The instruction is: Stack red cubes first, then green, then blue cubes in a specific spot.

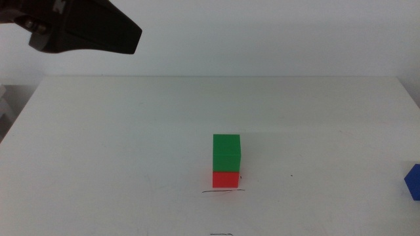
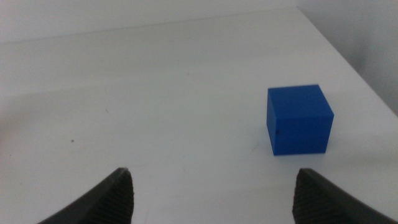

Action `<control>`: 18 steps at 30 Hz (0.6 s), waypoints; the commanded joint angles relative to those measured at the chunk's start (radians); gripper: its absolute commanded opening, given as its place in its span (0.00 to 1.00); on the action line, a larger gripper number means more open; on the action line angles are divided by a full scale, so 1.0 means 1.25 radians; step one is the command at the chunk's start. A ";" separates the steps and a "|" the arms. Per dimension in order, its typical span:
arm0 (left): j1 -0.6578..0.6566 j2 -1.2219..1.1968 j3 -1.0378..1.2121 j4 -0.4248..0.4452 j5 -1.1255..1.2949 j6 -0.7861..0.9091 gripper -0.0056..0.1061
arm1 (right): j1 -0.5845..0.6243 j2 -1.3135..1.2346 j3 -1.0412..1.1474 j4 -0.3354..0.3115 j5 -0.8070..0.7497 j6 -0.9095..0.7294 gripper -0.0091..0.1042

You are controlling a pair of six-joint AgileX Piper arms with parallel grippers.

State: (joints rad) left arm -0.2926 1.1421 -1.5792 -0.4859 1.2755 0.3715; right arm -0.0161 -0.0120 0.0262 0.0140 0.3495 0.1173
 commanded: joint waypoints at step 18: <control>-0.005 -0.011 -0.019 -0.019 -0.008 0.000 0.88 | -0.006 0.522 -0.683 -0.007 0.492 -0.006 0.66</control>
State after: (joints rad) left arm -0.2926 1.1426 -1.5792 -0.4785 1.2755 0.3715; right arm -0.0161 0.5777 -0.7326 0.0218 0.9184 0.1184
